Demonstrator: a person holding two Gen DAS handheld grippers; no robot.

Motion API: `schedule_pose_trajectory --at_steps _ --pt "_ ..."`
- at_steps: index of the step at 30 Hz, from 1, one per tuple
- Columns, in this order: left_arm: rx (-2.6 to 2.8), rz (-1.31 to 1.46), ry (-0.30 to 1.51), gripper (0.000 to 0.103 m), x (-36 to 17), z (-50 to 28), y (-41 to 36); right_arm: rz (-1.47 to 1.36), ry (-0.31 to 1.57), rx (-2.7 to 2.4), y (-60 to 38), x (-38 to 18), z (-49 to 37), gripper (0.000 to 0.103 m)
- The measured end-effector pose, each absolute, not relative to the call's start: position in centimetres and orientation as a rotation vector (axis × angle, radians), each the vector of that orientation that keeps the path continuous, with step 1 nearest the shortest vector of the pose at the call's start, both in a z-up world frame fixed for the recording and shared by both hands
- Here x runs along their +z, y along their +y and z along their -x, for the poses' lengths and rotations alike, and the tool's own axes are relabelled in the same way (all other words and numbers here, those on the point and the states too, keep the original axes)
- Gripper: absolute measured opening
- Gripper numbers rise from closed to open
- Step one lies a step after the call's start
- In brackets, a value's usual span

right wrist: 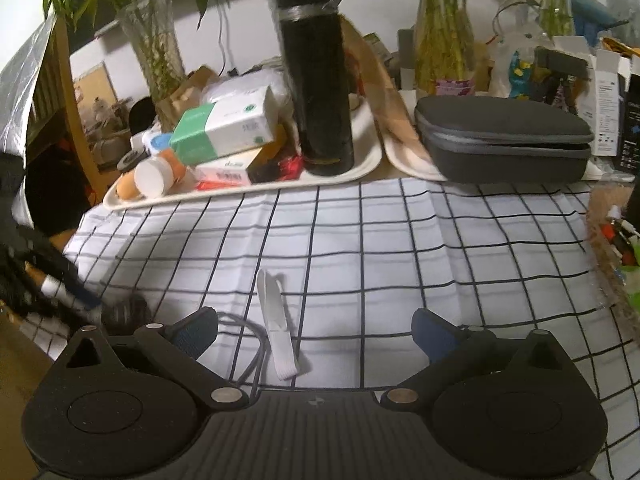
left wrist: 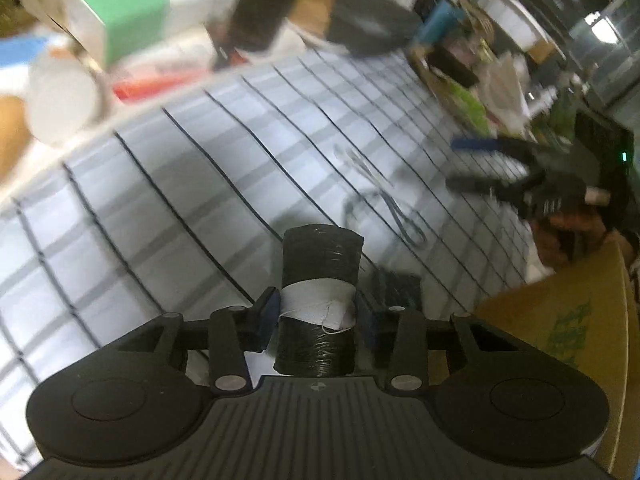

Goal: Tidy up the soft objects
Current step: 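Grasp the black cylinder with the left tool while the right tool grasps the white strap, then carry the cylinder and strap to the box and open both tools inside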

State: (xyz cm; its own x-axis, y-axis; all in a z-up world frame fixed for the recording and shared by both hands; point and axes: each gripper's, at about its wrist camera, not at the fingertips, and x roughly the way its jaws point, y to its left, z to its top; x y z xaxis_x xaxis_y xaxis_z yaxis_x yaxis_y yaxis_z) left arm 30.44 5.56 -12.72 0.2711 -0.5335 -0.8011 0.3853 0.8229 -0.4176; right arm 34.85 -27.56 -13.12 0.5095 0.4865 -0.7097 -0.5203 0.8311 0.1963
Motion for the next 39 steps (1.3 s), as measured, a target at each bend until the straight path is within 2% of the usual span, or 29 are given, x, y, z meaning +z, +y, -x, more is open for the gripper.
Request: schedule_pose_trajectory --at_steps 2,6,13,16,19,21,24,26,27,39 --pt "-0.586 0.141 1.103 0.04 -12.1 -30.5 6.1 0.055 0.863 0.619 -27.2 -13.6 -35.0 0.093" --pt "-0.544 0.136 1.048 0.04 -11.3 -30.5 6.5 0.143 0.888 0.632 -26.1 -14.6 -35.1 0.085" --pt "-0.484 0.136 1.005 0.04 -10.7 -30.7 7.3 0.343 0.896 0.633 -24.0 -16.3 -35.0 0.06" --pt "-0.469 0.104 1.005 0.04 -10.8 -30.7 7.1 0.385 0.872 0.65 -23.5 -16.4 -34.7 0.058" --pt "-0.455 0.05 1.012 0.04 -11.1 -30.6 6.7 0.402 0.851 0.664 -23.1 -16.4 -34.6 0.048" --pt "-0.444 0.005 1.012 0.04 -11.3 -30.6 6.5 0.4 0.849 0.674 -23.0 -16.4 -34.7 0.045" --pt "-0.426 -0.034 1.017 0.04 -11.7 -30.5 6.4 0.338 0.88 0.691 -23.3 -16.4 -35.2 0.034" --pt "-0.409 -0.067 1.019 0.04 -11.9 -30.4 6.2 0.324 0.89 0.706 -23.3 -16.4 -35.2 0.021" --pt "-0.404 -0.082 1.022 0.04 -12.1 -30.5 6.1 0.324 0.894 0.713 -23.1 -16.4 -35.1 0.018" --pt "-0.428 -0.08 0.984 0.04 -11.3 -29.8 5.8 0.334 0.878 0.714 -22.9 -15.6 -34.5 0.016"
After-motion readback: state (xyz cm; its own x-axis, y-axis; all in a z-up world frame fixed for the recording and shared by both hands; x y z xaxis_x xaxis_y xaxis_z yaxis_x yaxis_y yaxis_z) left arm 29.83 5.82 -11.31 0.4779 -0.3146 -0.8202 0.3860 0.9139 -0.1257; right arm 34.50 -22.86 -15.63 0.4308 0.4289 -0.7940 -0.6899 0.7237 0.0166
